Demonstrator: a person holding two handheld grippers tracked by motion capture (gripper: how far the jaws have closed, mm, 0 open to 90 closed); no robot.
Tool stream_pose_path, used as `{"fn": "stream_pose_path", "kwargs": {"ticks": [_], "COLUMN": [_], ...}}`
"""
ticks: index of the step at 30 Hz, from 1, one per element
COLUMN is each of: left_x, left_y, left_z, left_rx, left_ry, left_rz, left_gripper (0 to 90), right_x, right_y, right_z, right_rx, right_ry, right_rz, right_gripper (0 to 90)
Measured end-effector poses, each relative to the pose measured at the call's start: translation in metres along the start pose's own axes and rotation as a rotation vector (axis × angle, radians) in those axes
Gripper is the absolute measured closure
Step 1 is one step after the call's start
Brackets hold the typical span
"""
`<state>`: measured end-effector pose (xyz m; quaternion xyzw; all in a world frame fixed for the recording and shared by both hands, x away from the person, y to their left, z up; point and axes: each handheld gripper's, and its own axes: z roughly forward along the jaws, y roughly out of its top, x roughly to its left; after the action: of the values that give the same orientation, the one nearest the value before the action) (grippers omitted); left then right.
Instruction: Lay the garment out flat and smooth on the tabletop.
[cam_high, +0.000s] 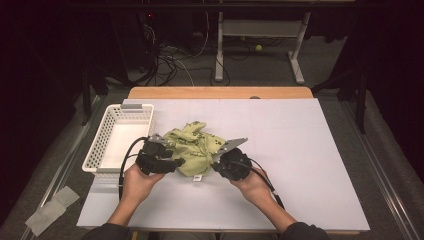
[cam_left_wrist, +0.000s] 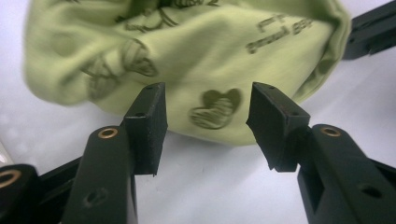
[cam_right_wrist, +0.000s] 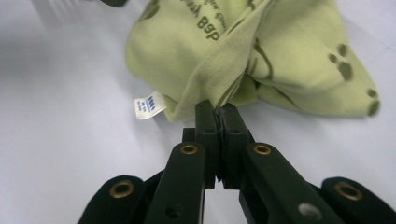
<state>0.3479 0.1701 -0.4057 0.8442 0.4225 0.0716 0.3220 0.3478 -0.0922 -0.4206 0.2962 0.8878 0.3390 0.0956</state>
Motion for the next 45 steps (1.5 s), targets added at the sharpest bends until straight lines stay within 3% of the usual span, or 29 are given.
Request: {"fn": "stream_pose_path", "kwargs": {"ticks": [9, 18, 22, 24, 33, 39, 41, 45], "left_x": [-0.003, -0.003, -0.002, -0.003, -0.006, -0.008, -0.007, -0.008], "left_y": [0.001, 0.000, 0.000, 0.000, 0.001, 0.001, 0.002, 0.005], "left_z": [0.001, -0.001, -0.001, 0.001, 0.005, 0.005, 0.004, -0.003], "left_rx": [0.005, -0.011, -0.009, -0.004, 0.010, 0.014, 0.009, -0.012], "left_ry": [-0.002, -0.001, 0.004, 0.009, 0.011, 0.004, 0.005, 0.010], "left_rz": [0.007, 0.004, 0.003, 0.011, 0.021, 0.034, 0.031, 0.032], "left_gripper": [44.2, 44.2, 44.2, 44.2, 44.2, 44.2, 44.2, 44.2], "right_x": [-0.019, -0.033, -0.033, -0.031, -0.026, -0.026, -0.025, -0.025], "right_y": [-0.022, -0.036, -0.036, -0.034, -0.005, 0.024, 0.031, 0.035], "right_z": [-0.015, -0.014, -0.012, -0.014, -0.037, -0.027, -0.017, -0.006], "right_rx": [0.026, 0.082, 0.093, 0.080, -0.001, 0.003, 0.029, 0.075], "right_ry": [-0.049, -0.100, -0.092, -0.102, -0.109, -0.129, -0.134, -0.132], "right_rz": [0.037, 0.073, 0.088, 0.064, 0.065, 0.059, 0.059, 0.036], "right_gripper": [89.6, 89.7, 88.8, 86.0, 73.8, 70.9, 71.7, 87.5]}}
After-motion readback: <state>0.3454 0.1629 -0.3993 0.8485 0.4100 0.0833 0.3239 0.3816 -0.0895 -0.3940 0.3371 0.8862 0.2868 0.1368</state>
